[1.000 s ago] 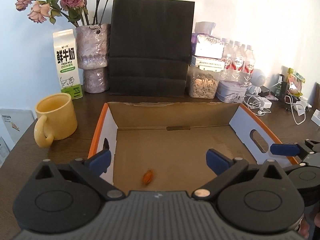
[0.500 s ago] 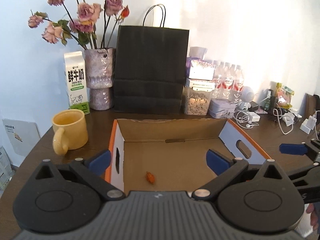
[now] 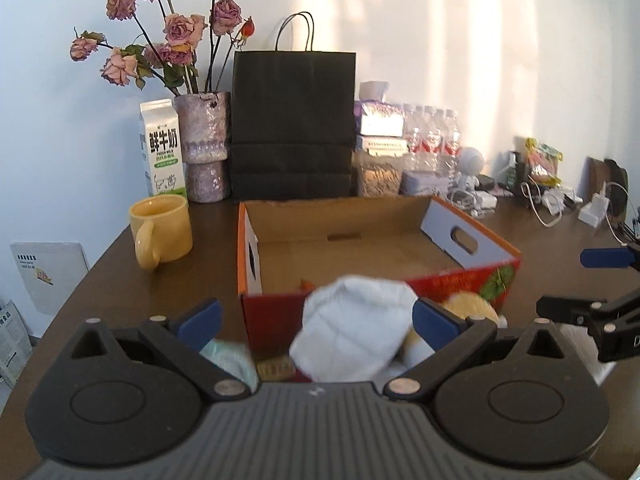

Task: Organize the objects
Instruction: 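Move the left gripper back and grasp the white cup lid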

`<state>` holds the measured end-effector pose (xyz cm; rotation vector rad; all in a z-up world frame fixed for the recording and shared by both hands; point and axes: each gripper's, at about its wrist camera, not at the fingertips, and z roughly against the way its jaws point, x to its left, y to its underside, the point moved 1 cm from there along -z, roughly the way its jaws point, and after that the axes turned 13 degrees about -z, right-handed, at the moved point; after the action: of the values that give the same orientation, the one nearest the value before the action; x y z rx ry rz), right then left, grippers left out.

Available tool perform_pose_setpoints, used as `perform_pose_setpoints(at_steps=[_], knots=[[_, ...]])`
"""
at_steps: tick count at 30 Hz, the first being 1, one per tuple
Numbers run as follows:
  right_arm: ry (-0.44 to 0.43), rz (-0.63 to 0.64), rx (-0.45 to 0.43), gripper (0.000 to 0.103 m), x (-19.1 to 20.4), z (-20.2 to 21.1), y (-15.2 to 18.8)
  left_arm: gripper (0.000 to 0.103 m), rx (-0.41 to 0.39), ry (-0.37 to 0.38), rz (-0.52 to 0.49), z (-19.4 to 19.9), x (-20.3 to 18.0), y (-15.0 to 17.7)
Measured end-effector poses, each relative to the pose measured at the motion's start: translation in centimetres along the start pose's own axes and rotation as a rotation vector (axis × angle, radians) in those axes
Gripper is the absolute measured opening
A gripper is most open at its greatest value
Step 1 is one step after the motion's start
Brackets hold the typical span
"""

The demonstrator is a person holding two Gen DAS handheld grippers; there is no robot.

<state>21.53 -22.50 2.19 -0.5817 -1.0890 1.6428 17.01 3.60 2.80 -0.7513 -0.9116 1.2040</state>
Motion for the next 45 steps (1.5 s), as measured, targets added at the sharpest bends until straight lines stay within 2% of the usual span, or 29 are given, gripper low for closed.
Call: perform_pose_setpoints(at_steps=[14, 26, 32, 34, 45], knots=[[-0.022, -0.029, 0.05, 0.103, 0.8, 4.1, 6.6, 0.103, 0.043, 0.033, -0.047, 4.7, -2.4, 6.5], [-0.049, -0.042, 0.082, 0.103, 2.1, 5.8, 10.1, 0.103, 0.058, 0.071, -0.079, 7.2, -5.6, 10.5], [-0.044, -0.054, 0.074, 0.103, 2.0, 7.1, 11.0, 0.085, 0.056, 0.101, -0.104, 8.0, -6.8, 11.1], [-0.041, -0.059, 0.07, 0.103, 1.9, 7.5, 11.2, 0.074, 0.053, 0.113, -0.11, 8.2, -7.0, 11.2], [-0.05, -0.055, 0.08, 0.103, 2.4, 8.0, 11.7, 0.064, 0.079, 0.141, -0.093, 7.5, -7.3, 11.9]])
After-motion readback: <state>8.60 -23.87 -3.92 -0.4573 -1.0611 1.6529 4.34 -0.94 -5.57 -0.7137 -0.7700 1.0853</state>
